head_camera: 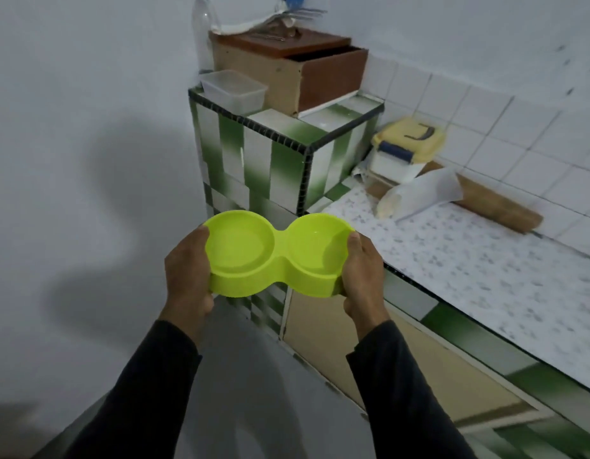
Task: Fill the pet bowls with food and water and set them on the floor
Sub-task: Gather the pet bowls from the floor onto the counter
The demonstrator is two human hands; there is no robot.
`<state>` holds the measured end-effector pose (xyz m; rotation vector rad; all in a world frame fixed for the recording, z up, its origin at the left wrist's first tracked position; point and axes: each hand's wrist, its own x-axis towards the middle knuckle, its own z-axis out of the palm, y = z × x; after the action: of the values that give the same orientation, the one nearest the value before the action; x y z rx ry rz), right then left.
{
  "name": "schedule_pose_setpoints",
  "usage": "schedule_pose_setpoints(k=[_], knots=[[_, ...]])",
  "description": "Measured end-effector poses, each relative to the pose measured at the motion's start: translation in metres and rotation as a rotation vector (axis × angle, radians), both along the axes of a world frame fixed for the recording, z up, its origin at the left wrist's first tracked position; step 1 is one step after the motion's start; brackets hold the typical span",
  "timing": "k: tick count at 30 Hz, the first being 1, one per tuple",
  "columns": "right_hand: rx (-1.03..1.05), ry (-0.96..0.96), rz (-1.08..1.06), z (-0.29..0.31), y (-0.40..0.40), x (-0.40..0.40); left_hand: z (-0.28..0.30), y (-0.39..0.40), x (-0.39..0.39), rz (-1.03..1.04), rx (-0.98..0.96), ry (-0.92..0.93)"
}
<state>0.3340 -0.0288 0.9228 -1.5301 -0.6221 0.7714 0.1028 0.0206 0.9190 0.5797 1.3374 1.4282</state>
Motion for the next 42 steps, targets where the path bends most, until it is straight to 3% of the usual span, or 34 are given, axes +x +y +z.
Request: schedule_pose_setpoints(k=[11, 24, 42], knots=[[-0.003, -0.02, -0.261, 0.007, -0.126, 0.135, 0.003, -0.067, 0.154, -0.254, 0.029, 0.012], [-0.043, -0.089, -0.529, 0.002, -0.331, 0.302, -0.014, -0.215, 0.358, -0.512, 0.029, 0.015], [-0.119, -0.081, -0.922, -0.017, -0.568, 0.432, -0.032, -0.391, 0.577, -0.932, 0.049, 0.003]])
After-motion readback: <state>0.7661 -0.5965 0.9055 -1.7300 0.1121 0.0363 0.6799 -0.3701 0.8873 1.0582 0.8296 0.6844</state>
